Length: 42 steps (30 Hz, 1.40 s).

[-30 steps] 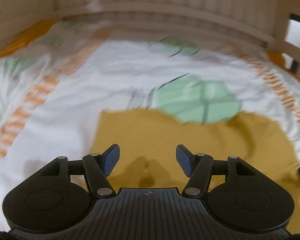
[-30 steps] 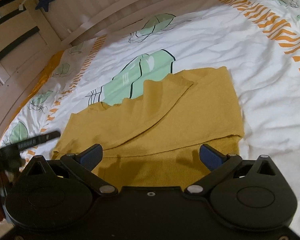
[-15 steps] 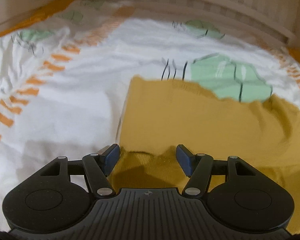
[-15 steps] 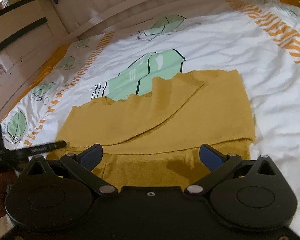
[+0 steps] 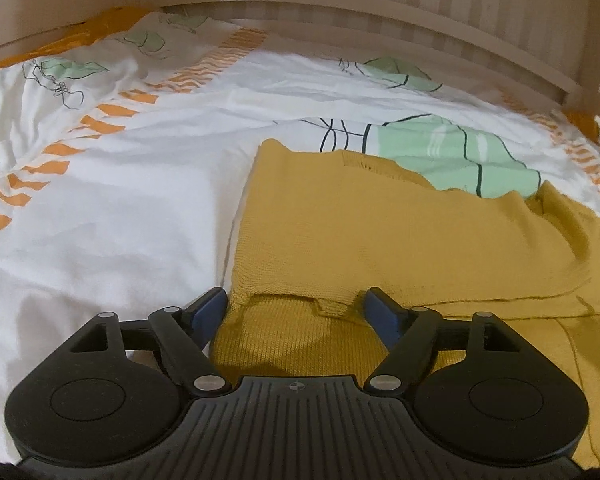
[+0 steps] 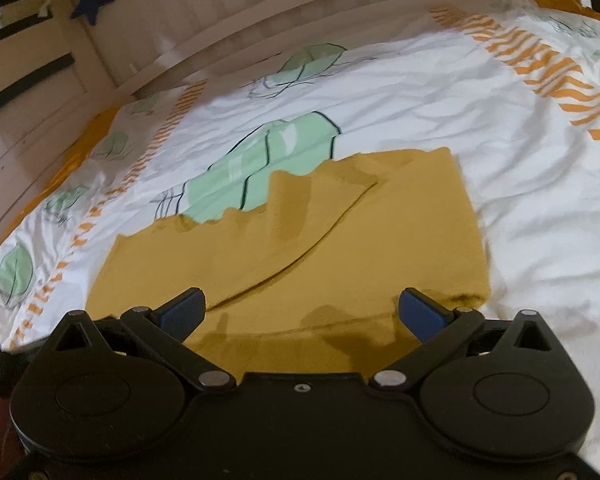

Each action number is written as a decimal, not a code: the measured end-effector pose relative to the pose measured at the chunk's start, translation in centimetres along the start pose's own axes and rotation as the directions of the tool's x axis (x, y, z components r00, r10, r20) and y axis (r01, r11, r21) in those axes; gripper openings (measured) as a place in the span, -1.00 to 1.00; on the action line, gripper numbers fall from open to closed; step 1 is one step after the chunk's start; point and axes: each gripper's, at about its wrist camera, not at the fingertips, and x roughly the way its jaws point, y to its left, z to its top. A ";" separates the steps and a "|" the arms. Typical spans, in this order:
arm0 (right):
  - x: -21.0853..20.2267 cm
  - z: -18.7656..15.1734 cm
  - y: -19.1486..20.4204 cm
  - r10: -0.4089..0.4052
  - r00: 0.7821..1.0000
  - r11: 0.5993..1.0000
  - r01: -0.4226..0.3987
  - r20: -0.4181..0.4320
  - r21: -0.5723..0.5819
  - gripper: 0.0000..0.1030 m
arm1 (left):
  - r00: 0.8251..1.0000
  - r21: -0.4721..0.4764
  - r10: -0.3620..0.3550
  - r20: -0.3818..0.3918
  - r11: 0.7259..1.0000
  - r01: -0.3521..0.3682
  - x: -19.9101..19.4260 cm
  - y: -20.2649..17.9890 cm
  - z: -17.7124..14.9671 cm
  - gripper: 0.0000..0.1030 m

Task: Fold small clothes

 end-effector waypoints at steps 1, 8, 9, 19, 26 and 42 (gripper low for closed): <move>0.2 0.4 -0.1 -0.006 1.000 1.000 0.006 0.006 0.000 0.99 | 1.000 0.000 -0.001 0.003 1.000 0.001 0.0 0.0 -0.1 0.46; 3.3 4.1 0.3 -0.060 0.998 0.996 0.061 0.027 -0.059 0.31 | 1.000 -0.009 -0.010 0.013 1.000 0.010 0.1 0.2 -0.1 0.46; 3.9 4.5 0.2 -0.070 0.997 0.996 0.072 0.024 -0.052 0.30 | 1.000 -0.011 -0.012 0.014 1.000 0.012 0.1 0.3 -0.1 0.46; 8.0 5.6 -1.2 -0.104 0.994 0.994 0.104 -0.031 0.014 -0.02 | 0.999 -0.030 -0.029 0.022 0.999 0.030 0.1 0.6 -0.2 0.47; 5.2 6.0 -0.1 -0.056 0.998 0.998 0.056 0.020 -0.017 -0.77 | 0.999 -0.032 -0.032 0.023 0.999 0.032 0.1 0.7 -0.2 0.47; 1.0 2.0 -4.0 -0.103 0.995 0.993 0.104 -0.009 0.062 -0.42 | 0.999 -0.031 -0.029 0.024 0.999 0.030 0.1 0.6 -0.3 0.47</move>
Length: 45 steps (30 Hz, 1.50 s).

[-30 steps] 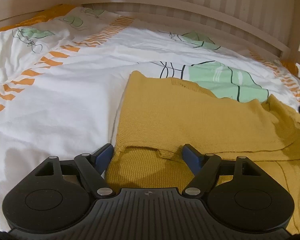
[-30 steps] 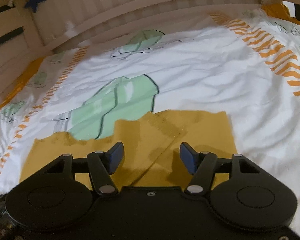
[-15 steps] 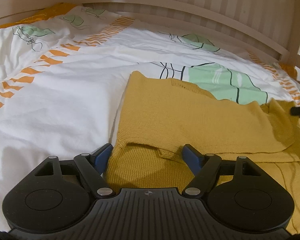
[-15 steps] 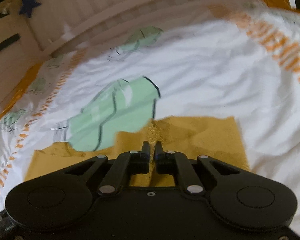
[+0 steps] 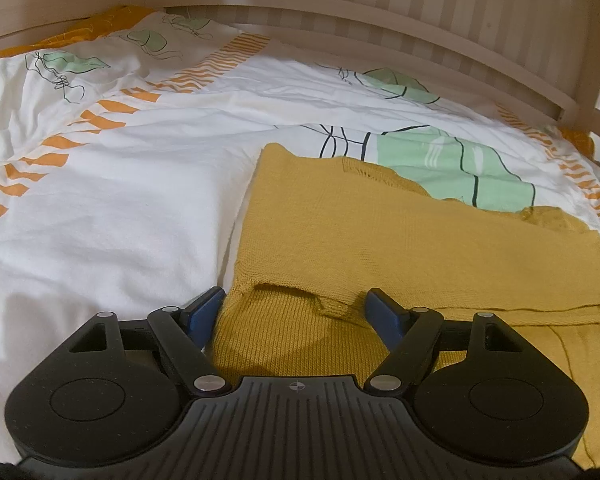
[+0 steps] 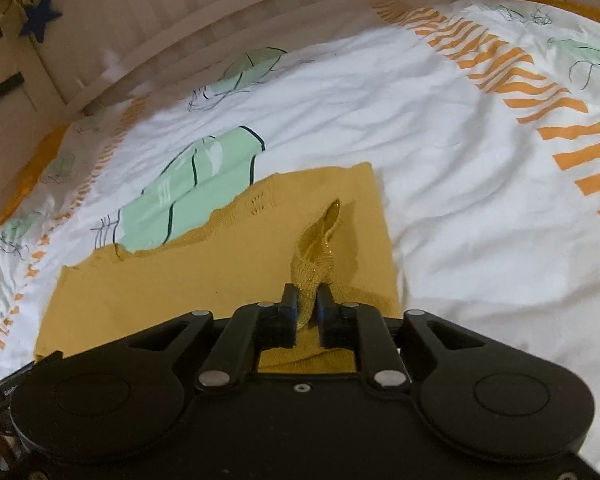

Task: Fold small clothes

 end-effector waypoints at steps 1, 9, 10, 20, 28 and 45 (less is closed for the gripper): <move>0.1 0.1 0.0 0.007 1.000 1.000 -0.007 0.006 0.004 -0.21 | 1.000 0.000 0.000 0.000 1.000 0.000 0.0 0.0 0.0 0.47; 0.3 0.3 0.3 0.000 1.000 1.000 0.000 0.013 -0.013 -0.74 | 1.000 0.004 0.005 -0.016 1.000 -0.005 -0.1 -0.2 0.3 0.47; -0.1 0.4 0.7 -0.016 1.000 0.999 0.017 0.019 -0.044 -0.79 | 1.000 0.005 0.004 -0.026 1.000 -0.003 -0.1 -0.1 0.6 0.47; 0.2 0.0 -0.5 -0.063 0.998 0.996 0.063 0.015 -0.068 -0.77 | 0.998 -0.020 0.066 -0.016 0.998 -0.067 -1.9 1.4 2.7 0.45; 0.5 -1.3 -1.8 -0.046 0.998 0.999 0.047 0.037 -0.012 -0.73 | 0.992 0.024 0.114 -0.049 0.993 -0.113 -0.1 2.5 1.6 0.50; -6.8 -5.2 -1.4 0.025 0.999 0.996 -0.022 -0.040 0.086 0.89 | 0.980 0.071 0.059 -0.192 0.996 -0.046 -3.3 2.8 0.5 0.58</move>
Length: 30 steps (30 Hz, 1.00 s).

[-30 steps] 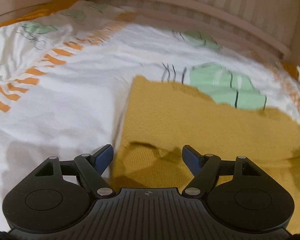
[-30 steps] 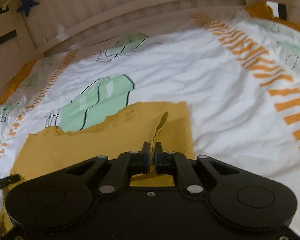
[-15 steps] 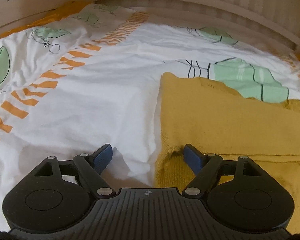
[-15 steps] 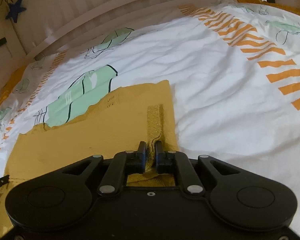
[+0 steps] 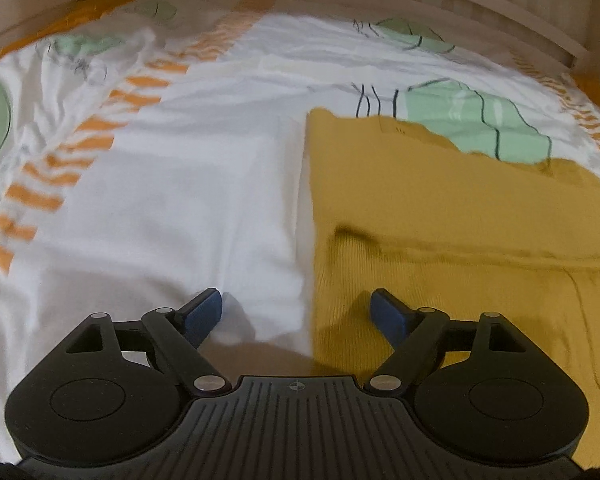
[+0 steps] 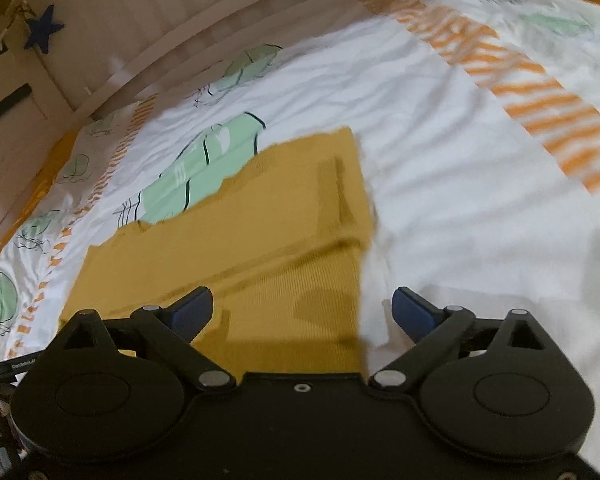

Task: Fold small clothes
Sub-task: 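Move the right tool along the folded sweater toward the hem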

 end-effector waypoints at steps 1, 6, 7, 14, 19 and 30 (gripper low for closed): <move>-0.6 -0.6 -0.2 -0.001 1.000 1.000 0.001 -0.010 0.015 0.90 | 1.000 0.005 -0.003 -0.012 1.000 0.003 -0.4 0.0 -0.5 0.58; -3.7 -2.9 -0.4 0.007 0.999 0.999 -0.005 -0.036 0.053 0.95 | 0.999 0.053 -0.013 -0.039 0.998 0.015 -3.4 0.3 -3.4 0.58; -4.4 -3.3 -0.4 0.013 0.999 0.998 -0.011 -0.038 0.060 0.96 | 0.999 0.064 -0.017 -0.042 0.998 0.020 -4.1 0.4 -4.1 0.58; -8.3 -6.6 0.2 0.048 0.998 0.995 -0.044 -0.038 0.090 0.99 | 0.995 0.074 -0.043 -0.090 0.996 0.049 -7.8 0.8 -7.3 0.57; -10.3 -8.5 0.1 0.041 0.997 0.993 -0.034 -0.062 0.111 0.99 | 0.988 0.096 -0.067 -0.142 0.992 0.081 -9.7 0.7 -8.8 0.57; -12.3 -9.6 0.1 0.064 0.981 0.994 -0.047 -0.183 0.097 0.99 | 0.964 0.114 -0.130 -0.231 0.981 0.160 -12.5 1.2 -12.3 0.57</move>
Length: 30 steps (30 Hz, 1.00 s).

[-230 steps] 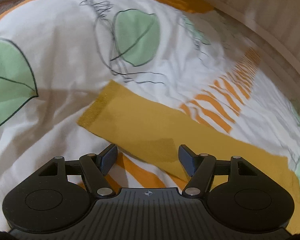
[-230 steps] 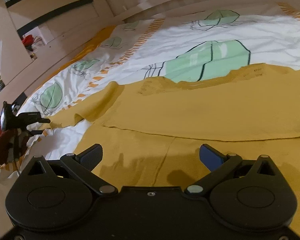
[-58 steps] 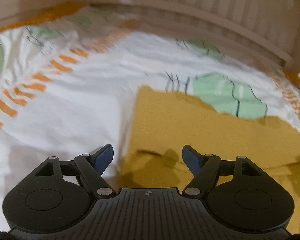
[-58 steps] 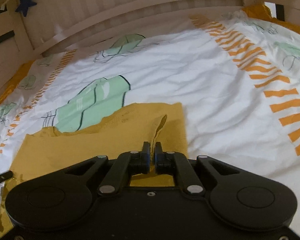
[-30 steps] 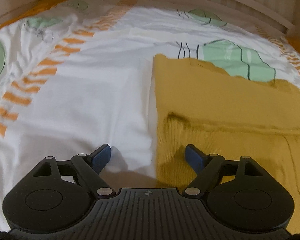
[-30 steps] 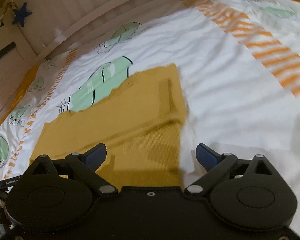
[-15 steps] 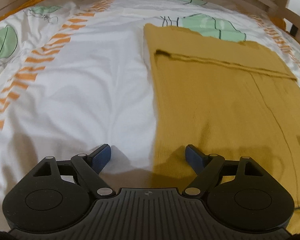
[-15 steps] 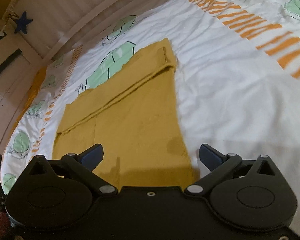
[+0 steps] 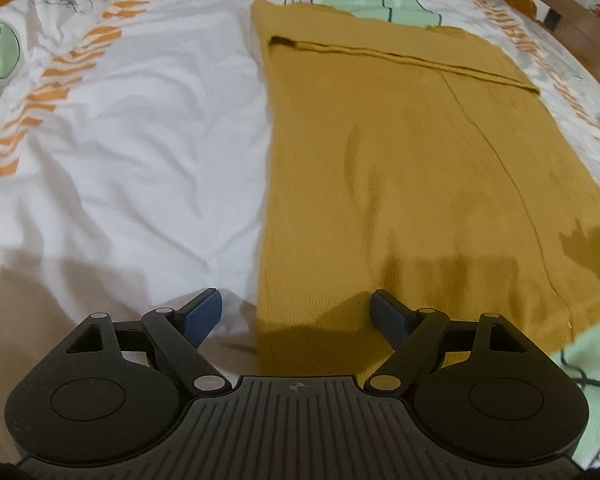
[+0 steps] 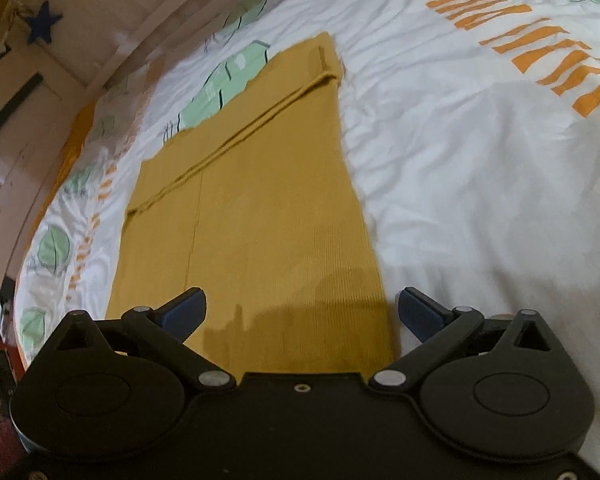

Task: Fold small clothes
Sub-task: 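Move the right tool along the folded sweater toward the hem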

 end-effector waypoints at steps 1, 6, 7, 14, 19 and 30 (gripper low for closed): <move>-0.2 -0.1 -0.1 0.002 1.000 1.000 -0.002 -0.012 -0.003 0.99 | 1.000 -0.001 -0.008 -0.006 1.000 0.008 -0.1 0.1 -0.2 0.57; -0.9 -0.6 -0.5 0.024 0.998 1.000 -0.024 -0.057 -0.005 0.98 | 0.999 -0.002 -0.037 -0.016 0.999 0.037 -0.5 0.2 -1.2 0.56; -0.9 -0.7 -0.4 0.026 0.998 1.000 -0.027 -0.064 -0.010 0.98 | 0.999 -0.001 -0.040 -0.016 0.999 0.040 -0.6 0.2 -1.3 0.56; -0.6 -1.2 0.1 0.035 0.993 0.998 -0.041 -0.109 -0.050 0.99 | 0.998 -0.012 -0.063 -0.017 0.998 0.063 -0.6 0.4 -1.5 0.55; -0.7 -1.2 0.2 0.047 0.992 0.997 -0.053 -0.117 -0.050 0.99 | 0.997 -0.015 -0.072 -0.021 0.997 0.072 -0.7 0.4 -1.4 0.46; -1.0 -1.2 0.1 0.085 0.985 0.995 -0.090 -0.150 -0.031 0.99 | 0.987 -0.019 -0.152 -0.052 0.988 0.151 -1.6 0.1 -2.0 -0.10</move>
